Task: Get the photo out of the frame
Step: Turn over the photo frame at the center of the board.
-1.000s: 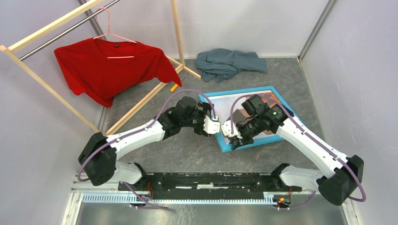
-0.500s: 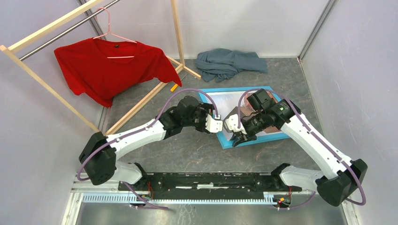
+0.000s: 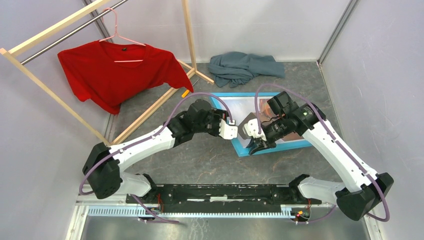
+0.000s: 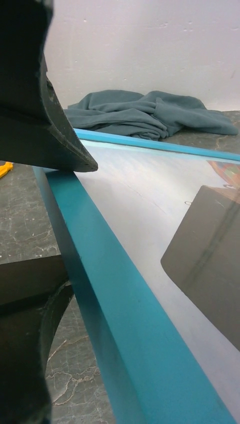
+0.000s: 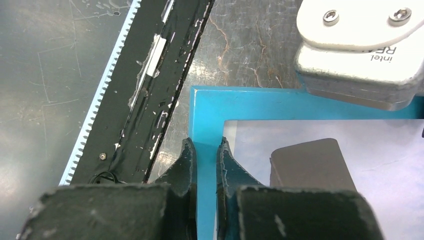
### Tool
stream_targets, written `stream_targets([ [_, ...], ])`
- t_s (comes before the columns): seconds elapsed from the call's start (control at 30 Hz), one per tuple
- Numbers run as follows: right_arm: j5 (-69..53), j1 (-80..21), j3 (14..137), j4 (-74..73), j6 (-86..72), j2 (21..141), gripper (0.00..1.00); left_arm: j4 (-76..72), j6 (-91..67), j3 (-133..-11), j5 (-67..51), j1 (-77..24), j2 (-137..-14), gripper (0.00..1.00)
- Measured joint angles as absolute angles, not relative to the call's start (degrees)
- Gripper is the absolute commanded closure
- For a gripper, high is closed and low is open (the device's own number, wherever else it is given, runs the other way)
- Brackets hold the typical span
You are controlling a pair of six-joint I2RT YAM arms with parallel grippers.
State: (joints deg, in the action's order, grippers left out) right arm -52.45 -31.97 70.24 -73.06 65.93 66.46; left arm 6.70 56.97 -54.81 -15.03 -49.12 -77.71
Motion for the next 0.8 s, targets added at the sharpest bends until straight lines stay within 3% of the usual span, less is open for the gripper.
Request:
stream_targets([
  [0.13, -53.1, -31.7, 71.5, -73.9, 65.9, 66.5, 1.00, 9.2, 57.0, -56.5, -14.8, -49.2, -77.0, 0.56],
  [0.37, -54.6, -31.7, 73.3, -74.3, 65.9, 65.9, 0.65, 15.0, 57.0, -60.2, -14.3, -49.2, -75.3, 0.65],
  [0.6, -54.6, -31.7, 73.8, -71.4, 66.2, 64.2, 0.31, 19.1, 56.6, -63.4, -14.6, -49.2, -74.4, 0.67],
  [0.8, -48.6, -31.8, 68.5, -62.5, 62.0, 58.0, 0.23, 21.2, 54.5, -65.6, -15.7, -49.3, -73.7, 0.69],
])
